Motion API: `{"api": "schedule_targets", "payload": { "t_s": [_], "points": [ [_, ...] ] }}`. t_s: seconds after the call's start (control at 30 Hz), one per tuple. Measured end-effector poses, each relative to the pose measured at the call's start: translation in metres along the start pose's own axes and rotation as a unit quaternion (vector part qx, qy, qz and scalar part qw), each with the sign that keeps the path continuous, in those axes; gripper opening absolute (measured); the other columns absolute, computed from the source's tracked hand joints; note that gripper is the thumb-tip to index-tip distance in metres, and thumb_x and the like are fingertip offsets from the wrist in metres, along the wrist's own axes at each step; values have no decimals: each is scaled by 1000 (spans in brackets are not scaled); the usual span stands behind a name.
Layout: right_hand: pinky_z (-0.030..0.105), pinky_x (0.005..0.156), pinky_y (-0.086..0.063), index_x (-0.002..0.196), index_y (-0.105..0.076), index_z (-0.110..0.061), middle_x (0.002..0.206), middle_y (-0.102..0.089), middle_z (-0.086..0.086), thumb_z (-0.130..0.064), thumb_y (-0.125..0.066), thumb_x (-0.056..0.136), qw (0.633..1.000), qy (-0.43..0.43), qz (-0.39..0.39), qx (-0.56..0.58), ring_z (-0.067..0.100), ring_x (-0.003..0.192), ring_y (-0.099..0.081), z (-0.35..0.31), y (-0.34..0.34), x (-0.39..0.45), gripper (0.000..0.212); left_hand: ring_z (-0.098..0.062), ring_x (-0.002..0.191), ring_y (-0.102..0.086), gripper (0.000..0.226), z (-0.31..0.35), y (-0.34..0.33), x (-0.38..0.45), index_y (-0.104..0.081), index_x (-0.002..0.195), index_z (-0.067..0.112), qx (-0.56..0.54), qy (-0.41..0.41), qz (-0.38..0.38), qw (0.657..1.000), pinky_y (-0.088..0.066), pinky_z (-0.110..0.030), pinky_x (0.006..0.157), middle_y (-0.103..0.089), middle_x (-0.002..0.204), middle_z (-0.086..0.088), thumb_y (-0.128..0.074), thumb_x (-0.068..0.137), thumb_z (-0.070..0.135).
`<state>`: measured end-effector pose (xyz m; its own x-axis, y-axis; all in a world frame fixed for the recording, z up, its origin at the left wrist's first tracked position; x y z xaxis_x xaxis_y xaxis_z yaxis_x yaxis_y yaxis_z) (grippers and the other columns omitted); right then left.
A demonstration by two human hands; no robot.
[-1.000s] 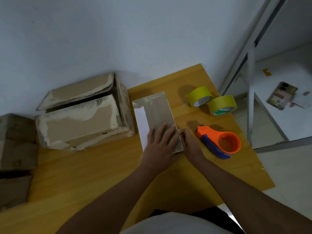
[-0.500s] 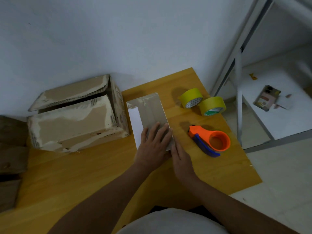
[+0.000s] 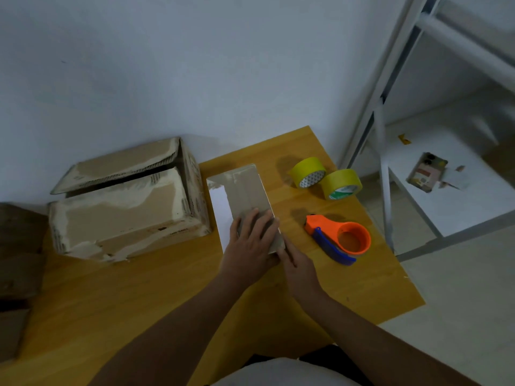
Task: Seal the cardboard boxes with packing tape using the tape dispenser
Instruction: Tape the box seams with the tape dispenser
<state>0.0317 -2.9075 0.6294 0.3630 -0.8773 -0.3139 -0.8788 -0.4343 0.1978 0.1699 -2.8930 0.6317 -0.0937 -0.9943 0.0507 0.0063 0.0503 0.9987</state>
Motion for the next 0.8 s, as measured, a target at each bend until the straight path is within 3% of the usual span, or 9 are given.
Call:
{"api": "schedule_targets", "payload": {
  "t_s": [0.1, 0.2, 0.4, 0.53, 0.6, 0.7, 0.73, 0.8],
  "points": [
    [6, 85, -43, 144, -45, -16, 129, -57, -8, -21, -45, 102, 1000, -10, -5, 19, -6, 106, -54, -4, 0, 1, 42, -33, 140, -36, 75, 1, 1, 0, -43, 141, 17, 9, -1, 5, 1000, -33, -56, 110, -44, 147, -6, -50, 84, 65],
    [21, 95, -45, 146, -41, -15, 137, -54, -1, -20, -43, 103, 1000, -9, -27, 4, 11, 120, -53, -10, -1, 5, 43, -33, 140, -35, 74, 1, -1, -1, -42, 142, 17, 16, -1, 6, 1000, -32, -56, 110, -43, 148, -6, -54, 85, 63],
    [30, 103, -43, 148, -37, -14, 143, -50, 5, -17, -44, 103, 999, 1, -32, -26, 13, 124, -49, -16, 2, 9, 46, -33, 141, -33, 73, 1, 2, 0, -43, 143, 18, -15, 3, -23, 1000, -29, -57, 110, -40, 151, -6, -54, 85, 61],
    [22, 93, -45, 148, -38, -16, 137, -54, -1, -15, -46, 102, 998, 9, -59, -14, 13, 122, -52, -15, 5, 10, 47, -28, 151, -11, 76, -14, 16, 1, -30, 154, 19, -104, -41, -79, 991, -12, -51, 119, -22, 162, -4, -55, 91, 54],
    [19, 91, -43, 147, -38, -19, 134, -53, -8, -18, -47, 101, 997, 18, -63, -46, 17, 127, -51, -16, 5, 9, 47, -22, 150, -14, 67, -33, 33, -4, -31, 154, 18, -184, -30, -68, 980, -14, -42, 121, -22, 162, -3, -56, 97, 43],
    [30, 117, -23, 154, -15, -20, 160, -19, -4, -20, -45, 102, 964, 111, -48, -236, 15, 149, -15, -18, 7, 8, 61, -1, 130, -42, 41, -66, 54, -35, -52, 140, 22, -360, 134, 68, 921, -34, -20, 107, -48, 141, 12, -57, 99, 25],
    [34, 121, -15, 155, -10, -23, 162, -8, -5, -21, -45, 102, 934, 173, -52, -309, 13, 150, -4, -21, 5, 8, 64, 2, 119, -50, 31, -73, 55, -50, -59, 130, 26, -414, 213, 102, 879, -41, -17, 98, -56, 128, 16, -58, 99, 23],
    [40, 122, -8, 155, -9, -27, 163, -2, -7, -33, -41, 102, 841, 289, -87, -449, 14, 150, 5, -27, -5, 9, 62, -4, 109, -60, 18, -77, 43, -78, -66, 114, 29, -527, 375, 127, 752, -49, -21, 90, -65, 114, 14, -58, 99, 23]
  ]
}}
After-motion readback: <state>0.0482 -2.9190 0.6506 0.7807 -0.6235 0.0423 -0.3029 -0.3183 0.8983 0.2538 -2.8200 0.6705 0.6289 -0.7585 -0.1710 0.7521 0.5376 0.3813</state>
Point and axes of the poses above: each hand's wrist, its own x-axis towards the middle knuckle, its own y-axis out of the back of the hand, z = x × y, the point moved 2 cm from there along x, towards the middle knuckle
